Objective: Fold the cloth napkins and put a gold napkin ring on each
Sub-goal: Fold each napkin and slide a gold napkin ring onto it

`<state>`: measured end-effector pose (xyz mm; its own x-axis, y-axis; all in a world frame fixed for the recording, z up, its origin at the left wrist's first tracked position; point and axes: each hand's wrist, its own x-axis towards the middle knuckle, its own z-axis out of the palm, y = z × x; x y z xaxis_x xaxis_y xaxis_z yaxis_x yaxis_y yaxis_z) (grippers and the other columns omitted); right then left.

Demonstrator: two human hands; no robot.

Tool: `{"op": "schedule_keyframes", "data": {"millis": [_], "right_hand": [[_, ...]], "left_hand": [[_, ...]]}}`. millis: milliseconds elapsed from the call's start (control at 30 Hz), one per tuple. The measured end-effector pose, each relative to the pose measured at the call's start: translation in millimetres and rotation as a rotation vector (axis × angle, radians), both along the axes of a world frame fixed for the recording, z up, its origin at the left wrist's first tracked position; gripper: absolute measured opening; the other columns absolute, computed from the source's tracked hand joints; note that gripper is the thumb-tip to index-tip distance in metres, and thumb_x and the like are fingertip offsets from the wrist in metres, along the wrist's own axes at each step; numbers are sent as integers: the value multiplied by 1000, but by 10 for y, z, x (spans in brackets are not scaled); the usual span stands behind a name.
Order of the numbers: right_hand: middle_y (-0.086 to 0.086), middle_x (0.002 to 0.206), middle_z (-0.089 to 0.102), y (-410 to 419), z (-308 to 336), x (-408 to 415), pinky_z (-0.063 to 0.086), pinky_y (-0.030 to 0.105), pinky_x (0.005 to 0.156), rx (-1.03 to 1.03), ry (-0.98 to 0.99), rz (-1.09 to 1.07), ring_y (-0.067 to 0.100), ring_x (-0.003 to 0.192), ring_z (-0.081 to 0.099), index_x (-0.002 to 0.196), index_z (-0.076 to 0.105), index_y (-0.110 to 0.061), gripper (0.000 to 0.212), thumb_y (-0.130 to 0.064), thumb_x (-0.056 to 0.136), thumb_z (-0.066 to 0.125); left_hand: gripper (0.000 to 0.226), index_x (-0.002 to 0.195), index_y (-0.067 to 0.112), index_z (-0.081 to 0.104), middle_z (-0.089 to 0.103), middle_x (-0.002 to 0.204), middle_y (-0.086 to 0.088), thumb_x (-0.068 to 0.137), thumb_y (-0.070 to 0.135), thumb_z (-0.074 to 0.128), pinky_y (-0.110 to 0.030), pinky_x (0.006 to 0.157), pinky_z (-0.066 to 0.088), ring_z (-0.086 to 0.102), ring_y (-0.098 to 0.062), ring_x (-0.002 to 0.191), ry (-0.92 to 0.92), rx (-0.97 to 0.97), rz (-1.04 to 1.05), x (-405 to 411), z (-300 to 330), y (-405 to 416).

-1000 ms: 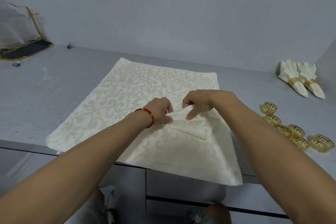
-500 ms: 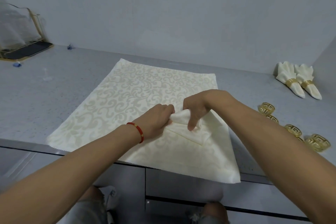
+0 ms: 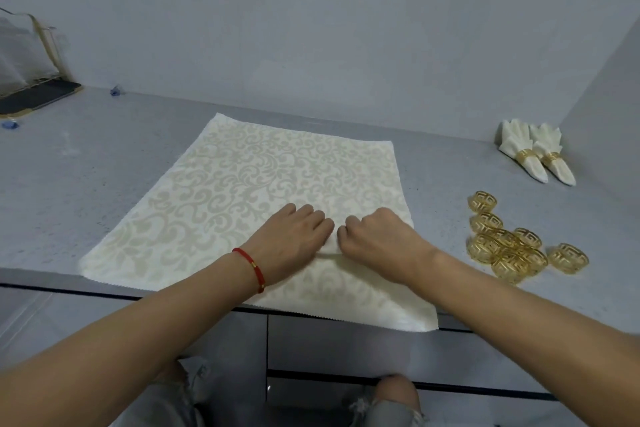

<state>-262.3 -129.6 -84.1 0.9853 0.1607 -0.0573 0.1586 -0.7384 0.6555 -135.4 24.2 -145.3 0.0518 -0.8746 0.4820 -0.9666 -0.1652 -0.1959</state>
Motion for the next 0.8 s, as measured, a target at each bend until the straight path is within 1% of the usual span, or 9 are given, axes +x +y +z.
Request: {"op": "schedule_keyframes", "data": {"millis": [67,133,233,300,433,500,600,733,800], "right_hand": [[0,57,-1,-63,-190,-32,-5,22,50,64,-74,60,13,45,-8,53,33,-18,41,9,38,60],[0,56,3,27,-180,-52,-2,24,48,59,-49,22,13,44,-3,58,35,-16,41,11,42,61],[-2,64,28,0,-184,5,14,31,47,110,53,-43,15,49,26,81,46,-15,26,6,81,61],[-6,71,39,-100,-89,57,25,31,52,304,70,-145,19,62,43,89,52,-18,13,-18,96,63],[-19,86,52,-483,58,49,37,27,66,924,130,-382,9,83,52,96,60,-32,40,-66,80,74],[-14,81,53,-657,59,-31,37,25,66,1193,101,-460,5,72,50,98,65,-25,43,-64,81,75],[-7,72,45,-798,-55,-108,33,25,64,1480,63,-627,8,61,42,85,55,-17,44,-52,82,82],[-10,108,58,-848,-265,-101,49,32,92,1449,15,-773,11,100,59,110,61,-29,56,-62,72,85],[-8,118,57,-838,-310,-93,49,33,93,1372,-32,-788,14,107,59,112,61,-29,61,-67,70,82]], "left_hand": [[21,87,17,54,48,79,3,75,0,56,-30,60,26,33,-13,67,161,10,-3,42,-20,52],[25,93,20,60,51,85,8,76,11,76,-30,61,35,40,-11,72,318,51,5,146,-44,131],[13,101,20,64,56,92,10,90,17,72,-29,73,44,46,-11,84,431,120,15,186,-42,221],[5,101,19,63,56,92,9,96,17,62,-29,78,43,47,-12,87,458,161,36,175,5,200],[20,84,27,46,53,84,6,100,19,55,-30,70,37,49,-18,81,553,447,134,258,263,20],[33,76,30,37,48,78,7,100,21,58,-29,64,33,45,-16,73,594,539,151,329,364,-69],[24,83,32,48,48,77,11,96,25,67,-20,62,34,45,-5,67,700,600,147,441,452,-129],[24,106,30,65,66,91,6,87,30,78,-20,69,45,60,-8,74,937,591,171,575,507,-127],[24,107,27,69,68,86,6,86,29,80,-19,67,46,61,-8,69,972,620,170,605,522,-149]]}}
